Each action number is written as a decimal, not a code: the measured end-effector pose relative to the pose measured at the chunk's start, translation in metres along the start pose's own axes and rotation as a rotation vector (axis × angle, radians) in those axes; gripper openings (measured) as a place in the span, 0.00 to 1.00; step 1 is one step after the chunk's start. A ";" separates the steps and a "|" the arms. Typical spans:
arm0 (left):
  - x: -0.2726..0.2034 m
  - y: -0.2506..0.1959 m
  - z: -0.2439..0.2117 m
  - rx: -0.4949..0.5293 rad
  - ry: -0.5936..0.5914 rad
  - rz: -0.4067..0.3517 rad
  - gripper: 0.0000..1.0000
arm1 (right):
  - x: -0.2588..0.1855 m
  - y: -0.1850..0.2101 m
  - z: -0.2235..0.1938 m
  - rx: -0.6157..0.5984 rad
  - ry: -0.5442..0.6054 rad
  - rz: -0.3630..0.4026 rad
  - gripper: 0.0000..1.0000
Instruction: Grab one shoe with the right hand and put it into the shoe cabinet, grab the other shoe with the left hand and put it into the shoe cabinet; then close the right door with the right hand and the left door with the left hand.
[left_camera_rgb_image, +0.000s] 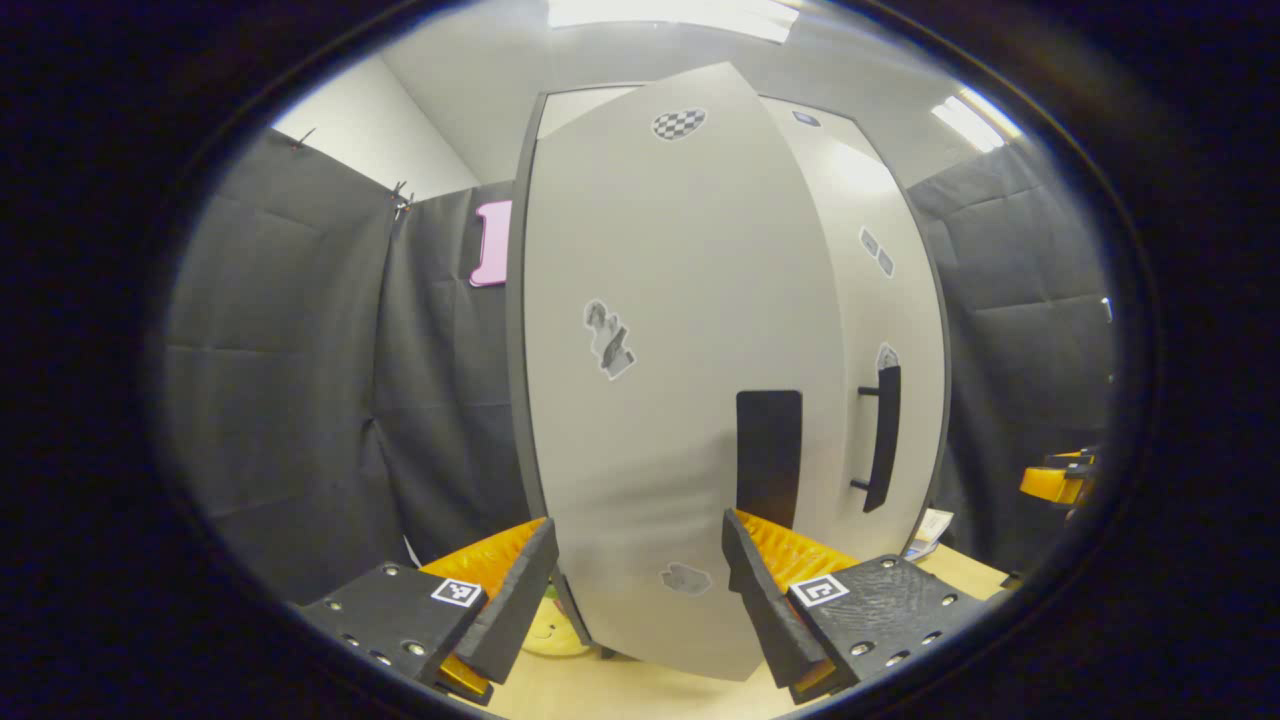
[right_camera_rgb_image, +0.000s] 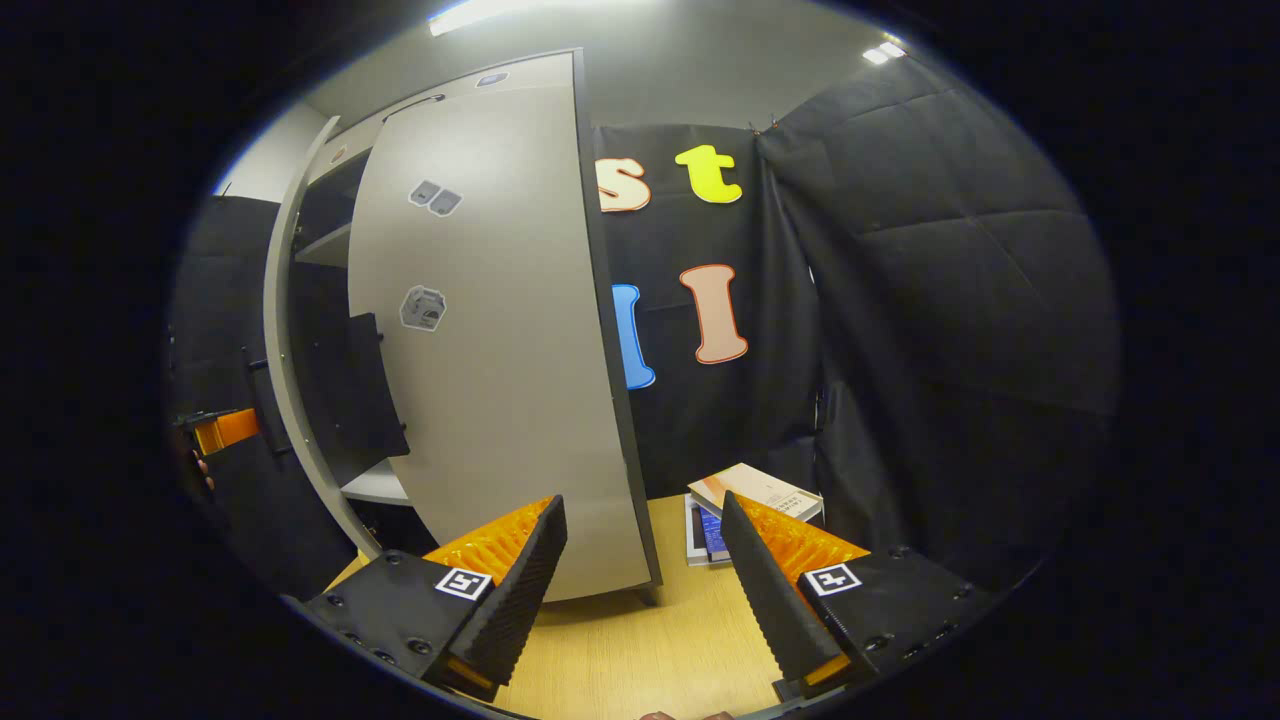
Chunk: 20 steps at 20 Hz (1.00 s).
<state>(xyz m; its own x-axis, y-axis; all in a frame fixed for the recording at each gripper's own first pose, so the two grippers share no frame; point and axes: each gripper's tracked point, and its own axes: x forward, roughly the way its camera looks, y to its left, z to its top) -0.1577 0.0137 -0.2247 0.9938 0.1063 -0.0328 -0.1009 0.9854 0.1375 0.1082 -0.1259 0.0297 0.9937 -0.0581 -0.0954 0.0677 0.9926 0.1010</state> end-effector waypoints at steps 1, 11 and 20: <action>0.002 0.002 0.001 -0.003 -0.012 0.030 0.93 | -0.004 -0.008 0.000 0.003 0.000 -0.014 0.98; -0.020 0.004 -0.017 -0.169 0.023 0.012 0.93 | -0.019 -0.032 0.013 0.042 -0.056 -0.065 0.98; -0.079 -0.003 -0.021 -0.171 -0.008 -0.040 0.93 | -0.007 0.015 0.019 0.013 -0.056 0.082 0.98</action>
<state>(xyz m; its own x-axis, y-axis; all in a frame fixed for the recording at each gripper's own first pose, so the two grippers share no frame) -0.2369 0.0056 -0.2436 0.9974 0.0666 -0.0267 -0.0675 0.9971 -0.0339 0.1036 -0.1127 0.0506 0.9994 0.0168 -0.0309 -0.0130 0.9928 0.1190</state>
